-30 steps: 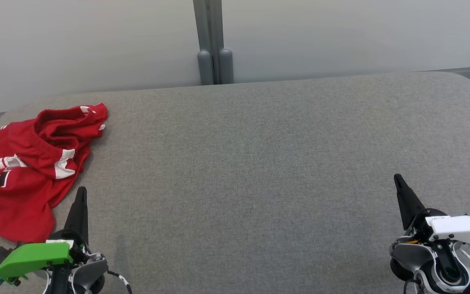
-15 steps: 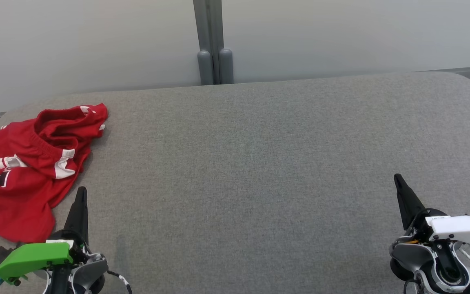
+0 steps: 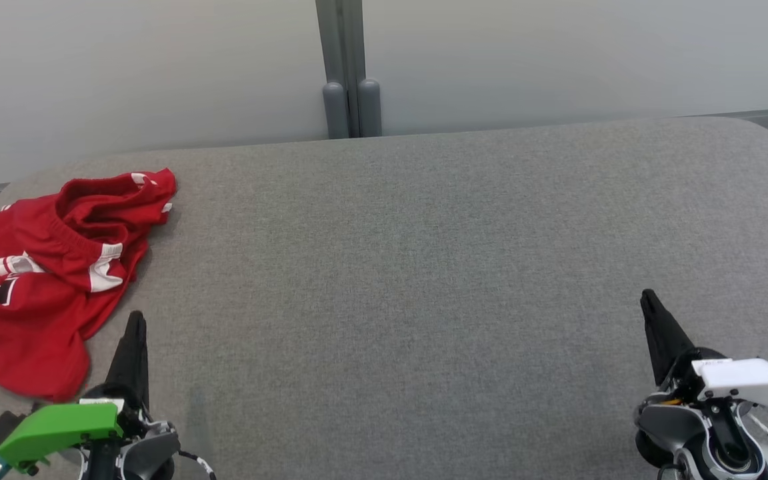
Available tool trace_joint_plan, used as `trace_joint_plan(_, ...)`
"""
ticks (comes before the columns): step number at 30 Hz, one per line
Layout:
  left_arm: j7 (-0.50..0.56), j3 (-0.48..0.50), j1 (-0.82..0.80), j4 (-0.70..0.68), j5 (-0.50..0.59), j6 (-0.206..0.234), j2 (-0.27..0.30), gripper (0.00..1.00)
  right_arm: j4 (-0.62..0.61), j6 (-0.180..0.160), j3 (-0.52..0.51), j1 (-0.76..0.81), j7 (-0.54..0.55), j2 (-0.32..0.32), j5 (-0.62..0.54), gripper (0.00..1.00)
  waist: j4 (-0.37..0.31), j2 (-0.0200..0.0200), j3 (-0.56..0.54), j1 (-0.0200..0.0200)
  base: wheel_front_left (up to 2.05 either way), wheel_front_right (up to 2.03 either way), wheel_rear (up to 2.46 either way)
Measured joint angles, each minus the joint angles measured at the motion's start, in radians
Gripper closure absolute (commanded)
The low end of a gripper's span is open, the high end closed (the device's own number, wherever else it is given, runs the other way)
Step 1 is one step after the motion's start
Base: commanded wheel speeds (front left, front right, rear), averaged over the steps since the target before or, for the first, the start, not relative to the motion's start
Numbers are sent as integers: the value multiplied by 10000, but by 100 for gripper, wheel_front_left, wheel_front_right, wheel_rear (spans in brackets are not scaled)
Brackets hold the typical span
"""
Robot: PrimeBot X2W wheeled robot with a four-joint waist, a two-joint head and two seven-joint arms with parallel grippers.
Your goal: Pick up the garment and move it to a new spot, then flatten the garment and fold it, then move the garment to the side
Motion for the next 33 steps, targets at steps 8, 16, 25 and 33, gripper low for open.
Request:
trace_joint_plan(8, -307, -301, 243, 155, 23, 13, -48, 0, 144, -2, 267, 258, -290, 54, -221, 0, 23, 0, -1, 0, 0, 0, 0)
trace_joint_plan(16, -660, -625, 268, 136, 746, 13, -48, 0, -67, -2, 403, 331, -662, 44, -1657, 0, 73, 0, -1, 0, 0, 0, 0)
trace_joint_plan(25, -1106, -786, 324, 173, 2861, 13, -46, 0, -408, -2, 656, 368, -1101, 42, -4355, 0, 101, 0, -4, 0, 0, 0, 0)
trace_joint_plan(33, -1417, -917, 427, 186, 4711, 13, -46, 0, -604, -2, 909, 373, -1406, -79, -6253, 0, 121, 0, -23, 0, 0, 0, 0)
